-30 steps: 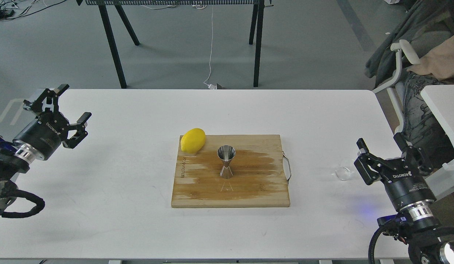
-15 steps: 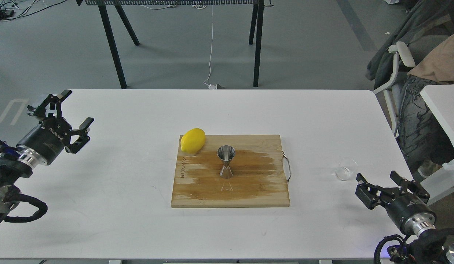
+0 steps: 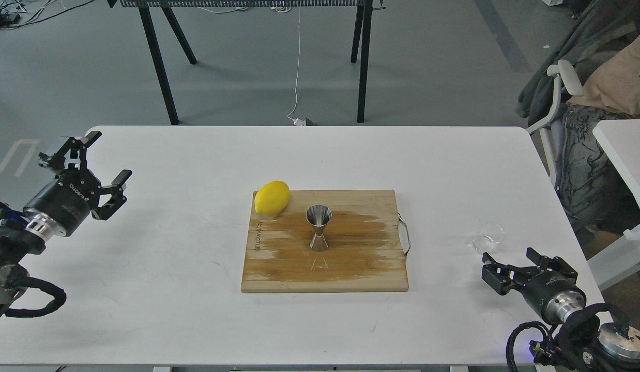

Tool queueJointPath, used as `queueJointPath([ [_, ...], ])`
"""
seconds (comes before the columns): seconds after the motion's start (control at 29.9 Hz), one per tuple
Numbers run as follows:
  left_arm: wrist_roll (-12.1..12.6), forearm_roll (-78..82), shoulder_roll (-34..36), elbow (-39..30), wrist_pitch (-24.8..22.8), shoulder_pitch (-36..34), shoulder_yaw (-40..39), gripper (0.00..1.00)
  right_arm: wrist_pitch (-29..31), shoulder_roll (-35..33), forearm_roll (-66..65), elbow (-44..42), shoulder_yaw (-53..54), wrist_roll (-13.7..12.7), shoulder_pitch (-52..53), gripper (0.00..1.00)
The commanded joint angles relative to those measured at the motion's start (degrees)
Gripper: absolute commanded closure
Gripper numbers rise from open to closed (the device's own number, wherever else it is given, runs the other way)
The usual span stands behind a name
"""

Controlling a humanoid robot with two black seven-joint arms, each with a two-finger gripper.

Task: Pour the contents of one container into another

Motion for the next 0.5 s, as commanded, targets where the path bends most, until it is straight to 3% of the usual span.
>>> queueJointPath([
  [0.0, 0.0, 0.0, 0.0, 0.0, 0.0, 0.0, 0.4, 0.01, -1.4, 0.0, 0.0, -1.3, -1.0, 0.0, 1.8, 0.01],
  [0.47, 0.0, 0.0, 0.0, 0.0, 0.0, 0.0, 0.5, 0.01, -7.9, 0.2, -0.3, -4.5, -4.4, 0.1, 9.0, 0.02],
])
